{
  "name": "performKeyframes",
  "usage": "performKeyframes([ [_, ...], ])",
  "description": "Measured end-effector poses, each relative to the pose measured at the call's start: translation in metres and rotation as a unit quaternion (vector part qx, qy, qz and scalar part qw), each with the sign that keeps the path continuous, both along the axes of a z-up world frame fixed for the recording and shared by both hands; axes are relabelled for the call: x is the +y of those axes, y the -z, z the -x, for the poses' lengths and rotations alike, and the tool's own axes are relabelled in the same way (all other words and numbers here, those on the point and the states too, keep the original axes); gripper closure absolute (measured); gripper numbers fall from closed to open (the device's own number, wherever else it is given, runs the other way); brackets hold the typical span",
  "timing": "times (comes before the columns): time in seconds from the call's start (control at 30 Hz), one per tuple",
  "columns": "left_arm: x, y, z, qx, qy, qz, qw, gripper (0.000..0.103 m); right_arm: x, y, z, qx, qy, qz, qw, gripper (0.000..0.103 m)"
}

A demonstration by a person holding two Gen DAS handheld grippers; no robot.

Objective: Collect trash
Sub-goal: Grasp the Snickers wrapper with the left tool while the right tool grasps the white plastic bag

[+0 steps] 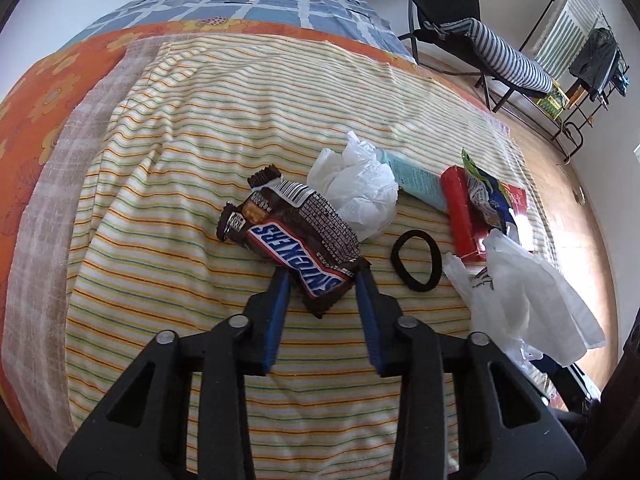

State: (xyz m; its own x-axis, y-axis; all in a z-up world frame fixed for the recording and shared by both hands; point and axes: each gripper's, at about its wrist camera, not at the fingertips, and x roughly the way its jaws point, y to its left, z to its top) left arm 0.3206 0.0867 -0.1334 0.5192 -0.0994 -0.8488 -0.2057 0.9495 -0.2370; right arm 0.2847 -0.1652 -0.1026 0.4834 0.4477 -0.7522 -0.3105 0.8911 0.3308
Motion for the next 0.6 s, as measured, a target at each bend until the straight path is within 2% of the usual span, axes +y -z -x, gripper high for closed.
performKeyframes([
  [0.07, 0.002, 0.001, 0.0, -0.002, 0.001, 0.005, 1.0, 0.076, 0.003, 0.0, -0.003, -0.001, 0.0, 0.001, 1.0, 0.033],
  [0.43, 0.01, -0.009, 0.007, -0.023, 0.0, 0.016, 0.9996, 0.08, 0.005, 0.001, -0.012, 0.006, 0.01, -0.014, 1.0, 0.033],
  [0.47, 0.011, -0.01, 0.008, -0.025, -0.001, 0.017, 0.9995, 0.08, 0.004, 0.002, -0.011, 0.006, 0.01, -0.016, 1.0, 0.036],
  [0.5, 0.012, -0.011, 0.01, -0.027, -0.001, 0.016, 0.9995, 0.08, 0.004, 0.002, -0.012, 0.006, 0.01, -0.018, 1.0, 0.045],
  [0.6, 0.016, -0.014, 0.013, -0.03, -0.003, 0.016, 0.9994, 0.081, 0.001, 0.003, -0.01, 0.009, 0.003, -0.029, 1.0, 0.051],
])
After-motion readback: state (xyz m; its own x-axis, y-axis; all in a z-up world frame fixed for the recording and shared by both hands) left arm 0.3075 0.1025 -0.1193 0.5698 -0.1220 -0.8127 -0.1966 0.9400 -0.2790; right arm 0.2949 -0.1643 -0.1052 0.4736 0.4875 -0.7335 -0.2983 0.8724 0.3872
